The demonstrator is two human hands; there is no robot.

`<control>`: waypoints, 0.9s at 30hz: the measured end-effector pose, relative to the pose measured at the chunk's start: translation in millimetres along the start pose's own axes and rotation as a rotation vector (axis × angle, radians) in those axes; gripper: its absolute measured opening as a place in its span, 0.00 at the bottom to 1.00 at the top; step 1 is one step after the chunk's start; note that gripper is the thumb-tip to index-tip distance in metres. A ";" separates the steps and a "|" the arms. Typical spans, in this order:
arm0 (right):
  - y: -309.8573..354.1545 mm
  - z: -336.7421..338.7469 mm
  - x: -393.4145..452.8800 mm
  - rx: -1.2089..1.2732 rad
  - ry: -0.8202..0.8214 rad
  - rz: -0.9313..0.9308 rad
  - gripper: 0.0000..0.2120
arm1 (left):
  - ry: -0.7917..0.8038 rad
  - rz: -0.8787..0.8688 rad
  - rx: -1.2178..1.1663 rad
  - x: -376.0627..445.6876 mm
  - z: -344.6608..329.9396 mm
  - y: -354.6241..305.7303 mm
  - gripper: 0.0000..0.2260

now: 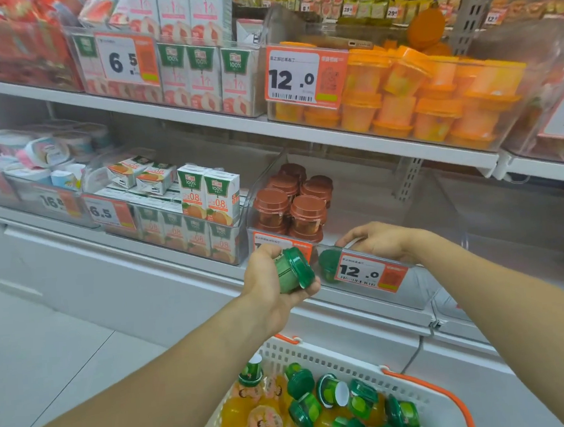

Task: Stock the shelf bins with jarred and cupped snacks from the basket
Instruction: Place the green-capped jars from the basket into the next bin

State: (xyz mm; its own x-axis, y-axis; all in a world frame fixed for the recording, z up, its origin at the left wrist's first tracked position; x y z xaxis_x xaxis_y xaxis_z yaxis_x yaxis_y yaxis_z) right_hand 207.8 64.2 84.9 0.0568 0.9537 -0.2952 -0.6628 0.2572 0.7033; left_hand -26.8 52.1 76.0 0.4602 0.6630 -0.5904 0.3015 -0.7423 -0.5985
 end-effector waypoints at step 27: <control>41.5 -7.8 -90.4 0.432 -0.105 0.427 0.16 | -0.140 -0.874 0.872 -9.8 -28.2 19.4 0.21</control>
State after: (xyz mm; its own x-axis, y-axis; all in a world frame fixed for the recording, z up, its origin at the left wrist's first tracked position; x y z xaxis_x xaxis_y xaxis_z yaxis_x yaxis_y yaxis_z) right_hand 169.4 -12.6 135.7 -0.0593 0.9911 0.1196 -0.2820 -0.1315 0.9504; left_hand -1.9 28.5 85.5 0.2753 0.9469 0.1660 -0.2179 0.2297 -0.9486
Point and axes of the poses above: each hand's wrist, its own x-axis towards the middle knuckle, its own z-axis out of the back of the hand, y = z × x, the point moved 1 cm from there along x, towards the middle knuckle, and after that the axes turned 12 degrees about z, right-handed, at the moved point
